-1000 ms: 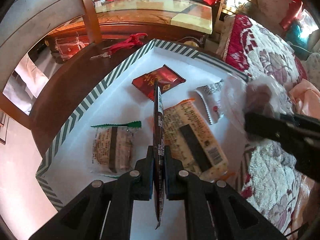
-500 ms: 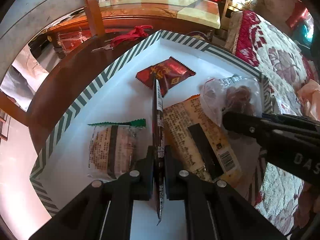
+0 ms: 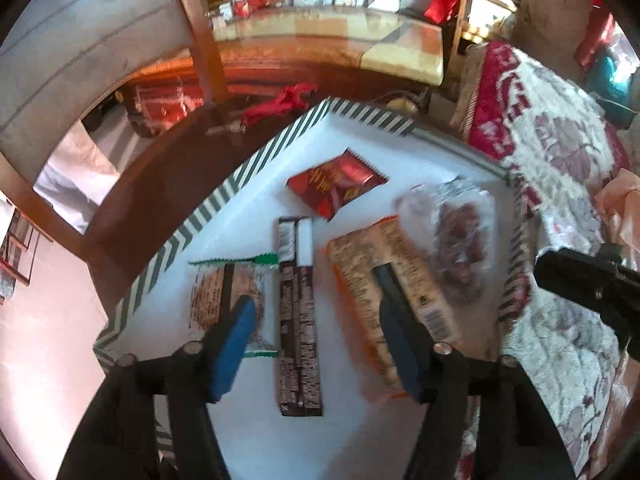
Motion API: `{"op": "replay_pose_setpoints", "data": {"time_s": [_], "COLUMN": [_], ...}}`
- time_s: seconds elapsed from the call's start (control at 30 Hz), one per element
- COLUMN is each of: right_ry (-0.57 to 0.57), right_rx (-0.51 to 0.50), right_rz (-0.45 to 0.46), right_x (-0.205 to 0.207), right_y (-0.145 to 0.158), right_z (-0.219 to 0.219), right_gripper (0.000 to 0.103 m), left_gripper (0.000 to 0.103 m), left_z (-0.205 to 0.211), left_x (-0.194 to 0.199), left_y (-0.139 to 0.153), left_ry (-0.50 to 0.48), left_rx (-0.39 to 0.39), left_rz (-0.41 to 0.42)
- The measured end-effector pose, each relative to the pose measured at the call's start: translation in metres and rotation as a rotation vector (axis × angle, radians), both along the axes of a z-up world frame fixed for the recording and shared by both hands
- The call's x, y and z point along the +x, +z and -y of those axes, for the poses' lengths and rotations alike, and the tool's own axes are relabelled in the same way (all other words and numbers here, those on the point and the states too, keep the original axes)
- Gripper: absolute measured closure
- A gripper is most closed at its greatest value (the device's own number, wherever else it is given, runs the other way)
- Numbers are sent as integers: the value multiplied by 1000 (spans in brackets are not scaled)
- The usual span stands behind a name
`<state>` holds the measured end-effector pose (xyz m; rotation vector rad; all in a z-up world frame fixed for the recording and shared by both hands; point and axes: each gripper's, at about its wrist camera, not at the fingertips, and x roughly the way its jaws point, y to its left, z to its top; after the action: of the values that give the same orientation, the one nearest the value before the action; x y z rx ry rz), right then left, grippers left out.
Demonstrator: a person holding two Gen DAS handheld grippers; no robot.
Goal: Organize snacks
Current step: 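Move both tools back toward the pink strawberry packet and snack pile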
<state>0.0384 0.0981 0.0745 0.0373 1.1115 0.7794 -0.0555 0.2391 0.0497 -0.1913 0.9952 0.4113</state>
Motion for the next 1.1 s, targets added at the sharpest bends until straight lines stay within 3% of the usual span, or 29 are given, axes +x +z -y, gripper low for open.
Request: {"op": "replay_pose_setpoints", "data": {"time_s": [0.1,0.43,0.8,1.1], "right_ry": [-24,-135,-266,-309], "right_rx": [2,-28,-37,-37], "right_rz": [23,47,22,10], "right_x": [-7,-24,-36,-39], "right_y": [6,12,4,-3], "right_z": [20,106,194,224], "right_gripper": [51,51,51,51], "left_gripper": [27,24,23,23], "left_z": [13,65,121,153], "left_x": [-2,6,26,48], "left_y": [13,34,36,32], "left_ry": [-25,-139,-253,-315], "left_rx": [39,8,-35,-41], "left_rz": [25,68,50,32]}}
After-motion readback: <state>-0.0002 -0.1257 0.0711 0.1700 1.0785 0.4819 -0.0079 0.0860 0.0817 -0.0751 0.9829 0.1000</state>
